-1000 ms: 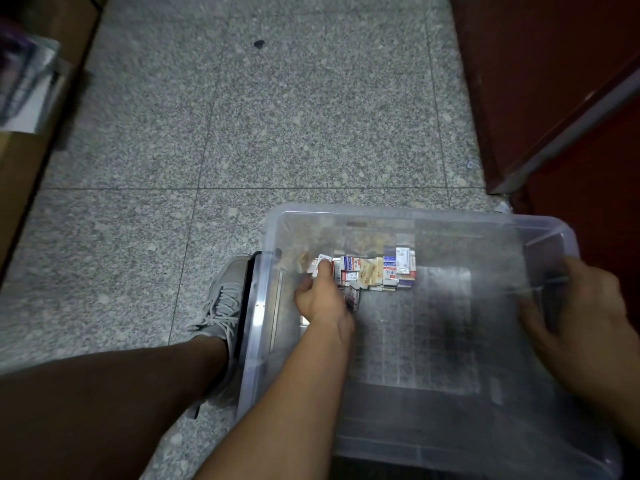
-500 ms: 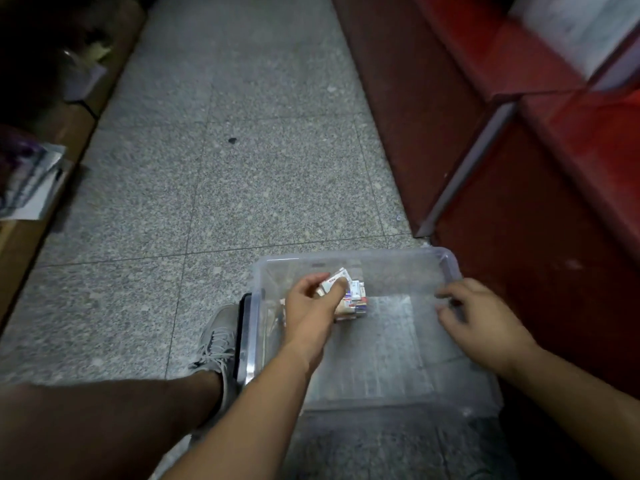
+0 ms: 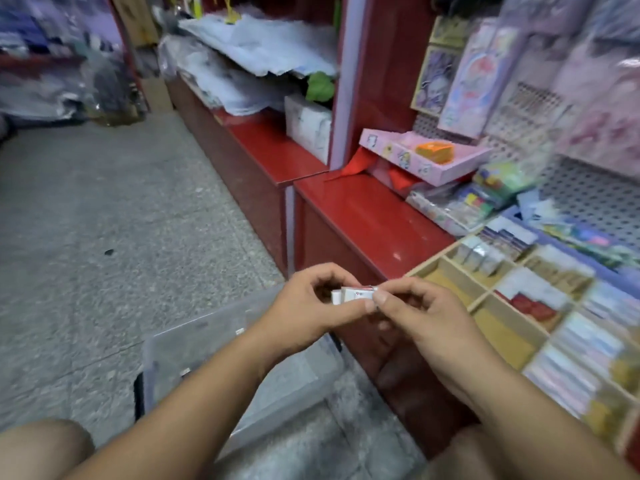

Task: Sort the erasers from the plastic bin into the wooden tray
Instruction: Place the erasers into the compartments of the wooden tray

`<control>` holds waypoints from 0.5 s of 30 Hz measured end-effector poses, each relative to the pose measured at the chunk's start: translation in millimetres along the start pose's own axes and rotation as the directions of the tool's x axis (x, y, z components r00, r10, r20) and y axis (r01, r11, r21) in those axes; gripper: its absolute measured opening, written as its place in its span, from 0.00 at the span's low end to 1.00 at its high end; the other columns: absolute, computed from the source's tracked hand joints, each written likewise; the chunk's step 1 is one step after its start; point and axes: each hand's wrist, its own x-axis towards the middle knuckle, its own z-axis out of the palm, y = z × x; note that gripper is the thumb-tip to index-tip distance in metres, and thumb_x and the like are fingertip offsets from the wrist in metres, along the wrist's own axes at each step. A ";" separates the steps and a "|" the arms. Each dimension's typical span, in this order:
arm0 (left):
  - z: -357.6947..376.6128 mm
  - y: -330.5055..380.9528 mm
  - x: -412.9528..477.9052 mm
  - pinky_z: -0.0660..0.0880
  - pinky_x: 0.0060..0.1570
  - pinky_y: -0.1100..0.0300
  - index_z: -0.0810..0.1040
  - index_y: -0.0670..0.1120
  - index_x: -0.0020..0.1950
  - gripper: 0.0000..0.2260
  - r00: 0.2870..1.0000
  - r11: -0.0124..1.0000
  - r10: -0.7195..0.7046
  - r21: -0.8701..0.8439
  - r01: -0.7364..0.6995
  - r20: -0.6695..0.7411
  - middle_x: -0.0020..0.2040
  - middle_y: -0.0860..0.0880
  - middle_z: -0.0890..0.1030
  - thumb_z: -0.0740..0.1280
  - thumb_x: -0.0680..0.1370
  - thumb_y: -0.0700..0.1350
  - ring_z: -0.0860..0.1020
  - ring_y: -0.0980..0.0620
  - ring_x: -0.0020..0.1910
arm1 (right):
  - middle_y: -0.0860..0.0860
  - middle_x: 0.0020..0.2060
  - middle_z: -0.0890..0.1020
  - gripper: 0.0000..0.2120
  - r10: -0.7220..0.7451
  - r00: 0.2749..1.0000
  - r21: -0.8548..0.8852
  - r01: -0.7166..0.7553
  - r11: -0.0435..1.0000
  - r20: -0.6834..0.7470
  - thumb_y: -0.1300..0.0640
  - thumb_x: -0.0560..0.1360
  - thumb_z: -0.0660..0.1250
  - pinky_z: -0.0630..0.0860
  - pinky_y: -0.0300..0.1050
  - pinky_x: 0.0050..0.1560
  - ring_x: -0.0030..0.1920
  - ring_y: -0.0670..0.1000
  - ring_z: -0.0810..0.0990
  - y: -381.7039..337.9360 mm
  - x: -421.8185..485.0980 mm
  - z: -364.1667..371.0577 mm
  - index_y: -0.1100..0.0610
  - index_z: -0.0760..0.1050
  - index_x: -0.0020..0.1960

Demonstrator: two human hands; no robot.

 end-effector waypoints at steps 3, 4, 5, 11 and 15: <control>44.1 17.8 5.0 0.75 0.45 0.53 0.83 0.46 0.45 0.10 0.995 0.999 0.026 0.041 -0.030 0.092 0.45 0.41 0.84 0.80 0.71 0.48 0.80 0.52 0.42 | 0.53 0.39 0.86 0.06 0.054 0.994 0.090 -0.045 0.995 -0.092 0.58 0.73 0.74 0.81 0.48 0.47 0.40 0.50 0.83 -6.0 -25.6 -38.0 0.59 0.83 0.47; 58.4 21.3 6.7 0.74 0.44 0.54 0.83 0.46 0.45 0.11 0.992 0.998 0.033 0.056 -0.040 0.121 0.44 0.42 0.84 0.80 0.71 0.50 0.79 0.53 0.41 | 0.53 0.40 0.86 0.06 0.079 0.988 0.120 -0.064 0.991 -0.133 0.56 0.72 0.74 0.81 0.50 0.49 0.41 0.51 0.83 -4.8 -32.1 -50.6 0.58 0.84 0.46; 70.8 22.7 8.7 0.73 0.44 0.55 0.83 0.46 0.45 0.13 0.989 0.996 0.042 0.068 -0.052 0.145 0.43 0.43 0.84 0.80 0.71 0.53 0.78 0.54 0.41 | 0.55 0.41 0.87 0.05 0.100 0.980 0.144 -0.075 0.987 -0.170 0.56 0.73 0.73 0.81 0.52 0.50 0.42 0.52 0.84 -3.4 -37.8 -60.9 0.58 0.85 0.45; 126.2 20.6 26.6 0.74 0.46 0.55 0.84 0.48 0.47 0.08 0.962 0.995 0.059 0.057 -0.076 0.267 0.43 0.51 0.83 0.80 0.72 0.47 0.78 0.53 0.42 | 0.60 0.42 0.87 0.08 0.182 0.937 0.253 -0.105 0.962 -0.299 0.62 0.81 0.67 0.83 0.44 0.44 0.39 0.54 0.86 -6.7 -54.2 -108.5 0.62 0.84 0.47; 152.0 16.5 46.6 0.76 0.50 0.52 0.85 0.48 0.49 0.14 0.963 0.994 0.084 0.053 -0.101 0.255 0.48 0.48 0.85 0.78 0.70 0.55 0.81 0.51 0.47 | 0.54 0.37 0.87 0.05 0.150 0.921 0.185 -0.087 0.979 -0.359 0.59 0.79 0.70 0.78 0.35 0.37 0.35 0.47 0.83 -8.9 -54.2 -132.9 0.59 0.83 0.50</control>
